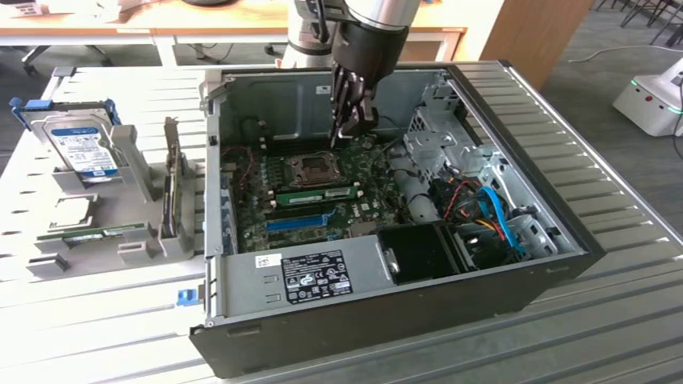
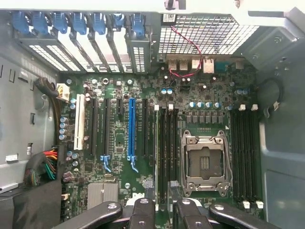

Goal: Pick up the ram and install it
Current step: 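Insert the ram into the slot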

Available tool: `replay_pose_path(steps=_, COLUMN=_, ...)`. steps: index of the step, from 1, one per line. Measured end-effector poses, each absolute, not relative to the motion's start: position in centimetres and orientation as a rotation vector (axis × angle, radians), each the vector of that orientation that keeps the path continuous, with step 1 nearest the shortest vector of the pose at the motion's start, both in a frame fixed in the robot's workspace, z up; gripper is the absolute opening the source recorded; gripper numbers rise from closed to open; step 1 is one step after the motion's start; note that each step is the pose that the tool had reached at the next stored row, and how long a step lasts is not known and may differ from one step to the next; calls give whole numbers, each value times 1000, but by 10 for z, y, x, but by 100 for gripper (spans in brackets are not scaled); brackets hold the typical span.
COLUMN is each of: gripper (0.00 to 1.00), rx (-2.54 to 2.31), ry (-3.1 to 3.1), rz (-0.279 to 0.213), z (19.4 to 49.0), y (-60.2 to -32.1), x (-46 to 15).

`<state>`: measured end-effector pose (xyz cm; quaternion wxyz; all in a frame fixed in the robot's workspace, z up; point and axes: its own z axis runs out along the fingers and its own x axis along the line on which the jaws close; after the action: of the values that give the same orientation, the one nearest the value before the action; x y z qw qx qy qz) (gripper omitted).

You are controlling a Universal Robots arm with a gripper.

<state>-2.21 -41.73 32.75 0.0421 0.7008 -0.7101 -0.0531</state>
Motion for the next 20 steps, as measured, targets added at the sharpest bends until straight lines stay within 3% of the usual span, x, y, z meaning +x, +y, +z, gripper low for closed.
replay_pose_path(steps=7, gripper=25, rx=2149, ry=-2177, rz=-154, z=328, y=-417, x=-23)
replay_pose_path(steps=20, gripper=25, rx=2209, ry=-2227, rz=-42, z=328, y=-417, x=-34)
